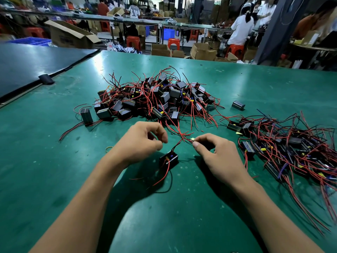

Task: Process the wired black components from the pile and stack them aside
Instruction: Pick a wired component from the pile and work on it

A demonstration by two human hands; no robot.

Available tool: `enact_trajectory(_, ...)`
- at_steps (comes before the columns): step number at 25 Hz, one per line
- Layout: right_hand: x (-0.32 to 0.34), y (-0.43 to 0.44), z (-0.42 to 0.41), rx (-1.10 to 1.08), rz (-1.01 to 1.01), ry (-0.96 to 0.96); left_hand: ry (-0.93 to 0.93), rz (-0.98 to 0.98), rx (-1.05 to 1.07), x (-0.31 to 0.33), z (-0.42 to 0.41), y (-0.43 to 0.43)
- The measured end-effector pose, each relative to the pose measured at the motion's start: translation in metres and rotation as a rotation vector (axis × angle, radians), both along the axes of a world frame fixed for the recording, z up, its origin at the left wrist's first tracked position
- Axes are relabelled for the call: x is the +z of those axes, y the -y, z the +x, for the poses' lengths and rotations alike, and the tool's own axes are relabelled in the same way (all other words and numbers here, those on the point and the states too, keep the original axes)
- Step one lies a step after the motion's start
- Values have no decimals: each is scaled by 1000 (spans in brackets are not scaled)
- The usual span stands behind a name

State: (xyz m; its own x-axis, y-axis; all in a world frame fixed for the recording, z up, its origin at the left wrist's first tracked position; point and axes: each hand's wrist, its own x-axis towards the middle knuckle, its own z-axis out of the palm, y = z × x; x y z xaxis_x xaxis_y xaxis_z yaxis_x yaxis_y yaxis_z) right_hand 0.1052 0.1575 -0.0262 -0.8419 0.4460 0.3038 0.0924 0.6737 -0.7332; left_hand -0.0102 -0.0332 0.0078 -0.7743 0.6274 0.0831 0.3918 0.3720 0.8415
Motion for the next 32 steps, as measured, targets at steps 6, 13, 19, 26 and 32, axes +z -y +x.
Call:
enact_trajectory(6, 2, -3, -1, -84, -133, -36, -28, -337, -306, 4, 5, 4)
enact_trajectory(13, 4, 0, -2, -108, -284, -34, -9, -217, -215, -1, 9, -6)
enact_trajectory(19, 4, 3, 2, -39, -238, -107, -250, -77, 39, -19, 14, -19)
enact_trajectory(26, 6, 0, 6, 154, -111, -62, -336, 33, 88, -32, 13, -23)
enact_trajectory(32, 3, -2, 6, 245, 66, -16, -356, 54, 132, -37, 11, -25)
